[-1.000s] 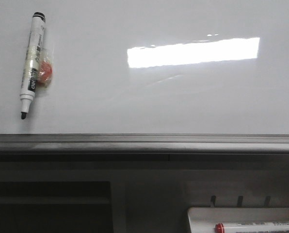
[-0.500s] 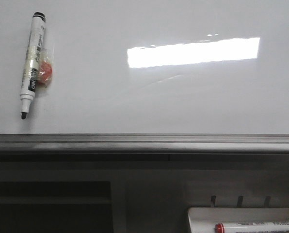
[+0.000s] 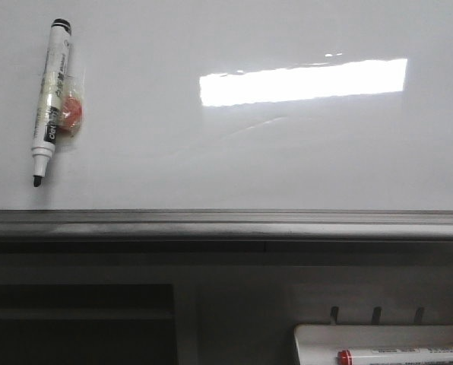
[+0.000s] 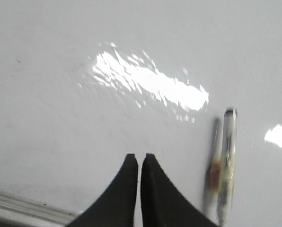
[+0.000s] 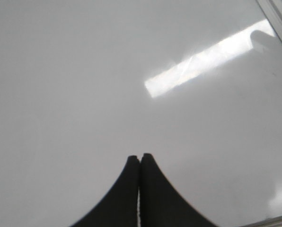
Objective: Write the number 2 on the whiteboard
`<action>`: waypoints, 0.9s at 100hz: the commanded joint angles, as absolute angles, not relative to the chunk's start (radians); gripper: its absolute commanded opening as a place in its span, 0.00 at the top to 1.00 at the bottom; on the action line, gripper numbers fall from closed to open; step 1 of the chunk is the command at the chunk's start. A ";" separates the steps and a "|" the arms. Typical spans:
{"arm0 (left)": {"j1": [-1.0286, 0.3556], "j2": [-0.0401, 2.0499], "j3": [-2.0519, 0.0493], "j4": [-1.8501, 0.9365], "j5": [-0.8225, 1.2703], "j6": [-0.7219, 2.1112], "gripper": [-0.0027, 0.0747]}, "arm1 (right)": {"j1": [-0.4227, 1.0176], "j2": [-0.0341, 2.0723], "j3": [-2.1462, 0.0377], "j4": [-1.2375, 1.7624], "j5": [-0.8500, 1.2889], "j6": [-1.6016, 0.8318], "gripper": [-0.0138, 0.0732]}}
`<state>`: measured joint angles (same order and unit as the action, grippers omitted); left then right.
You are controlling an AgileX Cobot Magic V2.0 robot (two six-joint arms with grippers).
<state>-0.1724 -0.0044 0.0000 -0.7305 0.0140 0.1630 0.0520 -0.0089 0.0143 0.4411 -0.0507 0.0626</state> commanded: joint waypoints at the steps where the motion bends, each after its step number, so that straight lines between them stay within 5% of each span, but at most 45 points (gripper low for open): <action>1: -0.172 -0.030 0.009 -0.941 -0.093 0.153 0.99 | 0.045 -0.030 0.038 0.573 -0.146 0.065 0.93; 11: -0.172 -0.030 0.000 -1.080 -0.090 0.153 0.99 | 0.045 -0.030 0.013 0.673 -0.137 0.065 0.93; 25: -0.186 -0.002 -0.108 -0.930 0.085 0.186 0.99 | 0.047 -0.026 -0.119 0.619 0.042 0.049 0.92; 39: -0.186 0.163 -0.310 -0.633 0.319 0.185 0.98 | 0.047 0.028 -0.288 0.584 0.306 -0.101 0.71; 46: -0.188 0.284 -0.425 -0.519 0.458 0.214 0.86 | 0.047 0.073 -0.355 0.584 0.400 -0.154 0.55; 54: -0.188 0.433 -0.539 -0.484 0.578 0.262 0.58 | 0.047 0.124 -0.407 0.584 0.450 -0.161 0.40; 65: -0.188 0.596 -0.636 -0.514 0.656 0.312 0.35 | 0.047 0.180 -0.455 0.584 0.457 -0.171 0.37; 90: -0.244 0.851 -0.704 -0.801 0.673 0.539 0.43 | 0.047 0.215 -0.486 0.584 0.449 -0.204 0.37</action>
<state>-0.2073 0.7973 -0.6643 -0.6807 0.7224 0.4833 0.0520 0.1908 -0.4495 0.5769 0.5084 -0.1764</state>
